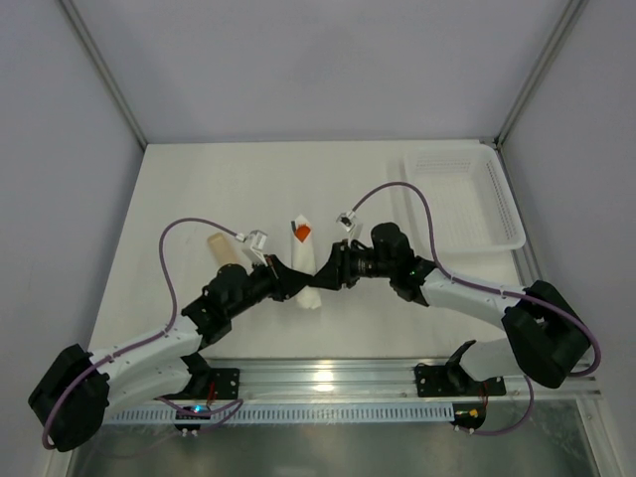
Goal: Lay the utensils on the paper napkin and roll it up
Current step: Roll the napkin.
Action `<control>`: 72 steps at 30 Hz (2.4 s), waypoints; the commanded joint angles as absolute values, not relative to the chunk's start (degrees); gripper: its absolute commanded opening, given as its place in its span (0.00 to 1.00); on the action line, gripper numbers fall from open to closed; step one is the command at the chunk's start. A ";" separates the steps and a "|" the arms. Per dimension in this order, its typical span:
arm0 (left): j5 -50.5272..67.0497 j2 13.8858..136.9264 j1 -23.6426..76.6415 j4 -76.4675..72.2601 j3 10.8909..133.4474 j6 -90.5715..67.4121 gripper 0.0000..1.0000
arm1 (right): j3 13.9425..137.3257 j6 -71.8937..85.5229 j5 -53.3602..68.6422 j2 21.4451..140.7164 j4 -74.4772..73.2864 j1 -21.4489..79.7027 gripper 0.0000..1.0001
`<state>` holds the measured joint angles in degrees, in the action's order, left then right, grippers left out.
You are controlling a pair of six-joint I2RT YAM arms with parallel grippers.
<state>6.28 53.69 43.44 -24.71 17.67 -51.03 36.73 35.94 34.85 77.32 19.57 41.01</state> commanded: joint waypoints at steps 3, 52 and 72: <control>7.73 53.26 43.68 -29.09 17.40 -51.42 0.00 | 36.39 36.38 33.49 76.91 24.96 39.73 0.45; 11.25 56.60 43.68 -36.83 17.14 -54.75 0.00 | 36.03 44.12 42.01 83.05 42.45 36.47 0.40; 11.34 56.78 43.68 -36.74 17.05 -54.93 0.00 | 36.30 43.77 41.75 82.62 42.27 36.65 0.44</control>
